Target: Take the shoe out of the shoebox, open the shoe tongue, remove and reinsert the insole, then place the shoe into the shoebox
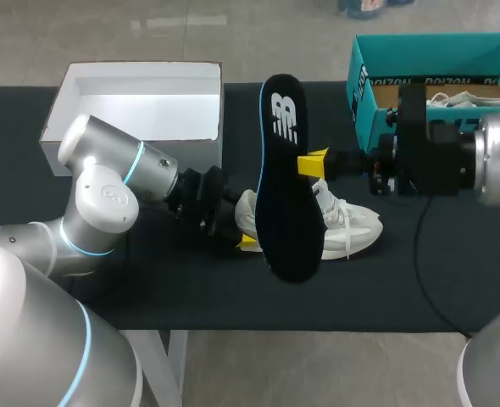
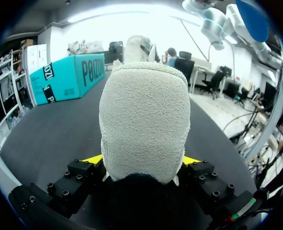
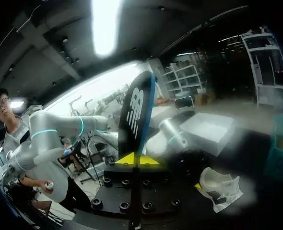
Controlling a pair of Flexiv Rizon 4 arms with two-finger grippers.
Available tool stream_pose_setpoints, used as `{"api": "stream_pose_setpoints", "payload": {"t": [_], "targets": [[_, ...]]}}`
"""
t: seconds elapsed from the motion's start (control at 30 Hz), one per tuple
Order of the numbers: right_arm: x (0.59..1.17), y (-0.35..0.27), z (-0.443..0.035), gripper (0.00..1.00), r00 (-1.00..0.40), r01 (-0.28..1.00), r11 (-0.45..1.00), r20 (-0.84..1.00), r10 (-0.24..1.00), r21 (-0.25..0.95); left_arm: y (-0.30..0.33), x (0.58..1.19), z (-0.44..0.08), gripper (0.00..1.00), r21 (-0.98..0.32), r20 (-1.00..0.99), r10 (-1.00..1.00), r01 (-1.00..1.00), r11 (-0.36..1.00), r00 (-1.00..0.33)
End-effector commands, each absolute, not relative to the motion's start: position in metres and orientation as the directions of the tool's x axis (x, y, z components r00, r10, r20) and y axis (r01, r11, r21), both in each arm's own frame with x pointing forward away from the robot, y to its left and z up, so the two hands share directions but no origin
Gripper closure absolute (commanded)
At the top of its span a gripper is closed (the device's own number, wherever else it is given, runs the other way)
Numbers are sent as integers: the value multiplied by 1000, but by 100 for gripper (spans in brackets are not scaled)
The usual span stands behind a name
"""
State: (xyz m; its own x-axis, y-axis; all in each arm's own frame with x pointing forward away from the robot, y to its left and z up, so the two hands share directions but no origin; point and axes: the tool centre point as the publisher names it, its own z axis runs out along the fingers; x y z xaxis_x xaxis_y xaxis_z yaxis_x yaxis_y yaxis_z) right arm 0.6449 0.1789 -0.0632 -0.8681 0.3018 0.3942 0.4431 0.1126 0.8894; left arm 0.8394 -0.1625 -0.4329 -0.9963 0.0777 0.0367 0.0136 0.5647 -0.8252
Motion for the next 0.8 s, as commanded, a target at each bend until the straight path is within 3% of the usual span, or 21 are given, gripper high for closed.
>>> {"api": "stream_pose_setpoints", "payload": {"t": [0.03, 0.23, 0.27, 0.3, 0.33, 0.57, 0.8], "targets": [[631, 168, -75, 100, -861, 442, 78, 398, 316, 894, -163, 839, -436, 100, -825, 36, 78, 14, 565, -996], [635, 163, -77, 100, -861, 441, 83, 395, 321, 893, -163, 839, -434, 100, -817, 29, 79, 22, 576, -996], [635, 163, -77, 100, -861, 441, 83, 395, 321, 893, -162, 839, -434, 92, -806, 25, 82, 28, 591, -996], [636, 163, -77, 100, -861, 441, 82, 395, 322, 894, -162, 839, -432, 29, -784, 20, 75, 30, 620, -997], [636, 163, -78, 100, -860, 441, 81, 395, 322, 894, -161, 839, -432, 0, -780, 20, 67, 27, 625, -998], [636, 165, -85, 100, -855, 453, 75, 409, 319, 888, -147, 844, -423, 0, -667, -14, 38, 37, 744, -999], [632, 161, -92, 100, -842, 471, 65, 426, 329, 880, -149, 848, -414, 0, -469, -86, 56, 91, 879, -995]]}}
